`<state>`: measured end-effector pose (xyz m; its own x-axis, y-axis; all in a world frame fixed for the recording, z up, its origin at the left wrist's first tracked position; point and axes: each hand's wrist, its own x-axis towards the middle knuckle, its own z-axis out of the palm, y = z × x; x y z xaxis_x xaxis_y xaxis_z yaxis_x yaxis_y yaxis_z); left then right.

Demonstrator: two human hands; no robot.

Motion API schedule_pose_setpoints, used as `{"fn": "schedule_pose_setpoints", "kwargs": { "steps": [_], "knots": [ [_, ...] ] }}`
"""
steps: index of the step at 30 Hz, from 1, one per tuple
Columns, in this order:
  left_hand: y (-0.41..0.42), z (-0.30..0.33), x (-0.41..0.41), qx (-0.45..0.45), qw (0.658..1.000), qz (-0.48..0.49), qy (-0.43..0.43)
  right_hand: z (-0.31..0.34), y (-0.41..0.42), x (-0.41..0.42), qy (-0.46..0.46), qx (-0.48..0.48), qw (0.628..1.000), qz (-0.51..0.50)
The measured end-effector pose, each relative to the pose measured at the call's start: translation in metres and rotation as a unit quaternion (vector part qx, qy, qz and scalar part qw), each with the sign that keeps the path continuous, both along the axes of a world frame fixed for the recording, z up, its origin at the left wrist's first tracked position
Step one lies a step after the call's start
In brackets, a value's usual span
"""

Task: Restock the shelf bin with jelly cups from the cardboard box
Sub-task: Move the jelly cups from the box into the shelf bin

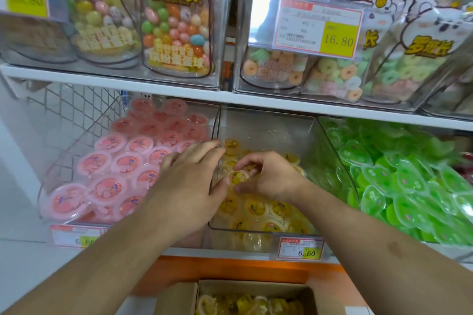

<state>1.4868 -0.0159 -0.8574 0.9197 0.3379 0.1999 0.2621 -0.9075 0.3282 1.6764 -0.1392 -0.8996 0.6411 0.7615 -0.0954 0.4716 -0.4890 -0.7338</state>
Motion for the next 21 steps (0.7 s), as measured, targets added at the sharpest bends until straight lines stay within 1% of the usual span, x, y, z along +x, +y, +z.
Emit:
{"fn": "schedule_pose_setpoints", "kwargs": {
  "steps": [2,6,8,13,17,21],
  "knots": [
    [0.001,-0.001,0.001,0.001,1.000,0.001,0.002,-0.005,0.004,0.007,-0.023,0.029,0.999,-0.040],
    [0.002,-0.002,0.001,-0.004,1.000,0.002,0.000,-0.006,0.011,0.026,-0.121,0.055,0.980,-0.150],
    [0.003,-0.003,0.001,-0.003,1.000,0.002,0.002,-0.006,0.015,0.033,-0.124,0.055,0.975,-0.178],
    [0.003,-0.004,0.002,0.007,1.000,0.001,0.005,-0.014,0.027,0.042,-0.112,0.041,0.975,-0.188],
    [0.002,-0.004,0.003,0.008,1.000,0.001,0.001,-0.019,0.027,0.041,-0.114,0.070,0.975,-0.179],
    [0.001,-0.004,0.002,0.004,1.000,0.001,-0.002,-0.022,0.023,0.044,-0.148,0.060,0.971,-0.176]
  ]
}}
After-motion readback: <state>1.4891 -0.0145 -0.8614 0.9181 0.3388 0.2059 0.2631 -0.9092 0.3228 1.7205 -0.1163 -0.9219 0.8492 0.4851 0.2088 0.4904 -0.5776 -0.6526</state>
